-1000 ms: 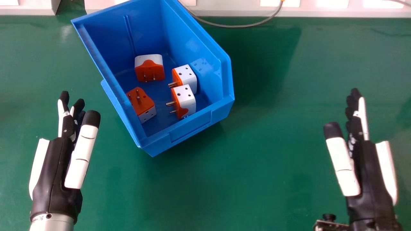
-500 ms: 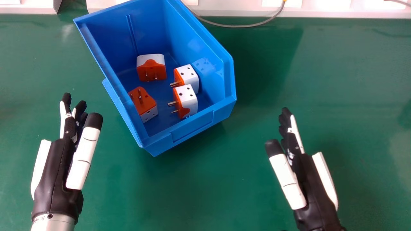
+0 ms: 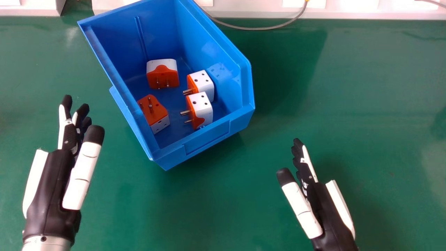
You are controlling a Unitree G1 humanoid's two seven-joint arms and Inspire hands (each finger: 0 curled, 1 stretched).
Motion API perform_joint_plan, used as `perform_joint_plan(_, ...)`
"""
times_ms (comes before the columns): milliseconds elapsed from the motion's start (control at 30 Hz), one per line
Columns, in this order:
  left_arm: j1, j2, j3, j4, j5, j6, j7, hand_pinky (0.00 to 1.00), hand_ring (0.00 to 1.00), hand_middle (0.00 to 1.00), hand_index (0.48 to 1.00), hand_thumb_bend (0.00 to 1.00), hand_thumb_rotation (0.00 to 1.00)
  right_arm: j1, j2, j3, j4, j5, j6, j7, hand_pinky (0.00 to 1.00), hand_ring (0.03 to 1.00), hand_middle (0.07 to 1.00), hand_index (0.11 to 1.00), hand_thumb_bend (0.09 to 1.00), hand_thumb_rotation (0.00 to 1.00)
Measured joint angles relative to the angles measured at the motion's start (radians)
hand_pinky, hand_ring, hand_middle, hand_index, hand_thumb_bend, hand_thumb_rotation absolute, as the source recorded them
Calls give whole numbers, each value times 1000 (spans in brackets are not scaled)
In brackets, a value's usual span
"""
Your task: Pick all objects and put in blue box
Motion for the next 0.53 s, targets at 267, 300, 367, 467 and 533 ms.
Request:
perform_joint_plan(267,-16,3,6,32,-2,-28,-3,942,967,974,967,761,967,-3,7,10,41,2,-31,2,978,1000,1000,1000,519,1000)
perform_joint_plan(300,-17,3,5,33,-2,-28,-3,942,967,974,967,761,967,-3,7,10,41,2,-31,2,978,1000,1000,1000,519,1000)
perform_joint_plan(367,-20,3,5,38,-2,-28,-3,939,964,970,964,756,968,-3,7,13,41,2,-31,8,973,1000,1000,1000,504,1000)
perform_joint_plan(467,-23,3,5,39,-4,-28,-4,934,961,966,961,753,968,-3,7,15,41,2,-31,16,967,1000,1000,1000,484,1000)
perform_joint_plan(533,-29,3,5,43,-14,-27,-5,932,960,965,959,755,967,-3,6,15,43,2,-36,18,957,1000,1000,1000,466,1000)
